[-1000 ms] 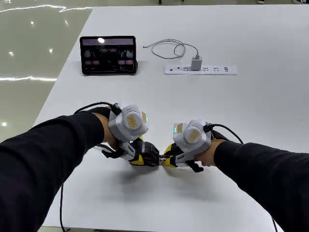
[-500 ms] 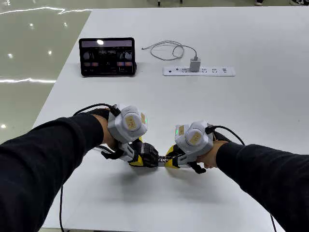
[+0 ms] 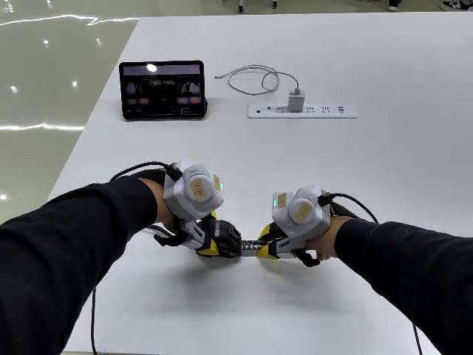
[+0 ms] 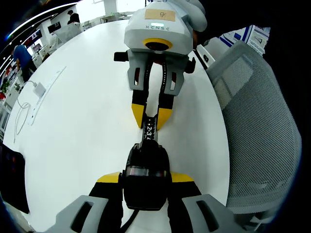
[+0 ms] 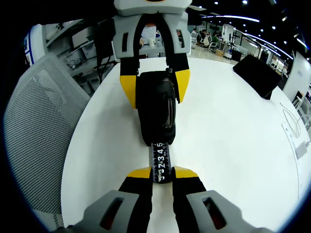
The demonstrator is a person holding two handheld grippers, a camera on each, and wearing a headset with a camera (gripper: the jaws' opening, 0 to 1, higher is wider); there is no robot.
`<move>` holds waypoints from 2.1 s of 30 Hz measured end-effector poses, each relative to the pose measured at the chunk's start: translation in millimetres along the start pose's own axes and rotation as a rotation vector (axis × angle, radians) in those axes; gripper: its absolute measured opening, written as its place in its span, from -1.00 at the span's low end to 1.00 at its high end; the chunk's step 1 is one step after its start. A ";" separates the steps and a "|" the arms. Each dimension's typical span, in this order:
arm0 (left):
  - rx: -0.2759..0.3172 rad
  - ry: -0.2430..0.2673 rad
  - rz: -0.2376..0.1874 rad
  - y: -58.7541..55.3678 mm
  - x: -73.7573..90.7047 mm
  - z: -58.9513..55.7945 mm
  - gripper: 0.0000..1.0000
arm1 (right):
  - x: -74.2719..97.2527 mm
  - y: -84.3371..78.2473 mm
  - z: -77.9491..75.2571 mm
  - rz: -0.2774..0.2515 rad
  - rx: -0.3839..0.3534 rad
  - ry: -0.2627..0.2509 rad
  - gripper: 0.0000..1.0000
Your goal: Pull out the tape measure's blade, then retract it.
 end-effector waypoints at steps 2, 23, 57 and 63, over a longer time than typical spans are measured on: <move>-0.001 0.001 -0.001 0.2 -0.1 0.1 -0.38 | 0.9 -1.4 -0.1 0.002 0.004 -0.001 -0.80; -0.002 0.003 -0.002 0.3 -0.4 0.2 -0.38 | 12.4 -15.4 -0.7 0.023 -0.009 -0.010 -0.80; 0.002 0.005 0.002 0.8 -0.8 -0.7 -0.38 | 29.9 -35.7 -2.6 0.050 -0.012 -0.014 -0.81; -0.003 0.005 0.003 0.8 -1.0 -0.7 -0.38 | 34.0 -40.7 -3.7 0.058 -0.022 -0.021 -0.80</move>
Point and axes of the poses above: the centre of the closed fingertips' face, and the gripper's own axes: x roughly backward along the fingers, z roughly to its left, y roughly out of its top, the point moved 1 cm from there along x, roughly backward along the fingers, and after that the axes turned 1 degree about x, right-handed, at the moved point
